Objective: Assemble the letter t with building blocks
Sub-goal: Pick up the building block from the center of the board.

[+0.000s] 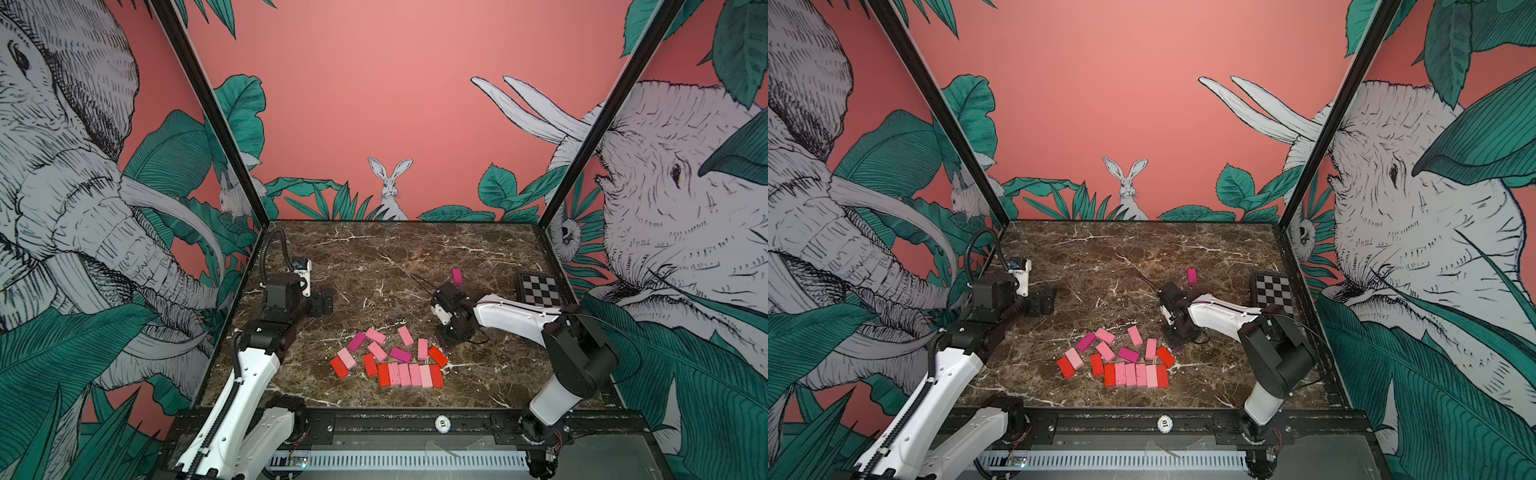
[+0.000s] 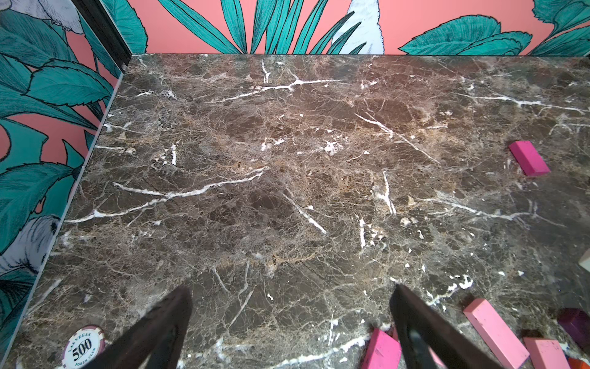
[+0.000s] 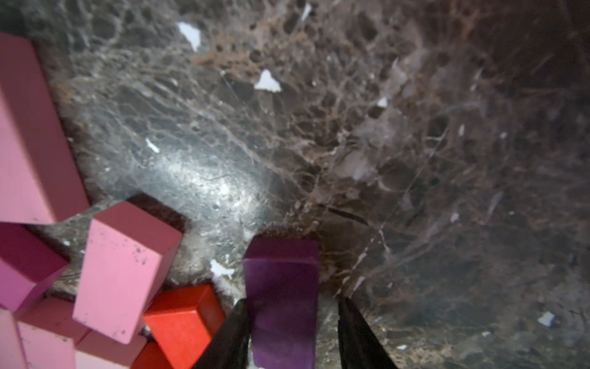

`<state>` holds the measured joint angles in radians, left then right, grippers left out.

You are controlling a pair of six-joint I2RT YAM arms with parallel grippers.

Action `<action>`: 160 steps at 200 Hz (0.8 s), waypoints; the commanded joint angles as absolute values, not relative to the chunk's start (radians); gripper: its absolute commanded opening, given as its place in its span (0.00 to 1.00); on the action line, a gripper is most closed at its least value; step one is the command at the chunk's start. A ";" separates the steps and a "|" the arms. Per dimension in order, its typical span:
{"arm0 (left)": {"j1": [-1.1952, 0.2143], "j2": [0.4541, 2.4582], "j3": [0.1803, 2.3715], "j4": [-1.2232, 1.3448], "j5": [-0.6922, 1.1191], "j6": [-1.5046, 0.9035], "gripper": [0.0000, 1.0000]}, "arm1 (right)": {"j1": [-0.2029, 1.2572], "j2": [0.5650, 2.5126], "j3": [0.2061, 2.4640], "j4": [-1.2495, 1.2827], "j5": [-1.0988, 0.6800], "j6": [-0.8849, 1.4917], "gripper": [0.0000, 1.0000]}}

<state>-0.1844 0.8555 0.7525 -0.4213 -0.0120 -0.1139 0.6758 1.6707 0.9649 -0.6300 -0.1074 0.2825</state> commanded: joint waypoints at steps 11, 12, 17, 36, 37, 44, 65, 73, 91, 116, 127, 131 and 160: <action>-0.185 0.841 0.742 -0.431 -0.015 -0.129 0.99 | 0.689 1.686 0.965 -0.653 -0.057 0.283 0.43; -0.185 0.841 0.742 -0.431 -0.015 -0.130 0.99 | 0.689 1.686 0.965 -0.654 -0.056 0.282 0.43; -0.184 0.841 0.741 -0.431 -0.015 -0.129 0.99 | 0.690 1.688 0.965 -0.656 -0.055 0.280 0.42; -0.185 0.842 0.742 -0.431 -0.015 -0.129 0.99 | 0.695 1.695 0.971 -0.665 -0.046 0.274 0.41; -0.184 0.842 0.741 -0.431 -0.015 -0.129 0.99 | 0.696 1.695 0.971 -0.665 -0.045 0.274 0.41; -0.184 0.841 0.741 -0.430 -0.015 -0.129 0.99 | 0.696 1.698 0.972 -0.664 -0.042 0.271 0.39; -0.184 0.841 0.741 -0.430 -0.015 -0.130 0.99 | 0.698 1.704 0.977 -0.670 -0.030 0.266 0.35; -0.184 0.842 0.741 -0.430 -0.014 -0.129 0.99 | 0.697 1.707 0.980 -0.672 -0.028 0.263 0.33; -0.184 0.841 0.741 -0.431 -0.015 -0.129 0.99 | 0.697 1.706 0.993 -0.686 -0.015 0.248 0.29; -0.183 0.840 0.742 -0.433 -0.015 -0.129 0.99 | 0.698 1.689 1.033 -0.723 -0.017 0.171 0.22; -0.184 0.839 0.741 -0.430 -0.015 -0.129 0.99 | 0.698 1.688 1.068 -0.747 -0.059 0.110 0.17; -0.184 0.840 0.741 -0.430 -0.015 -0.129 0.99 | 0.698 1.691 1.088 -0.762 -0.067 0.091 0.17; -0.184 0.839 0.735 -0.424 -0.012 -0.132 0.99 | 0.694 1.726 1.224 -0.850 -0.069 -0.027 0.14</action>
<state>-0.1844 0.8555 0.7509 -0.4213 -0.0116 -0.1165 0.6922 1.6985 1.1229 -0.7601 -0.0570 0.1085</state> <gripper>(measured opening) 0.991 0.286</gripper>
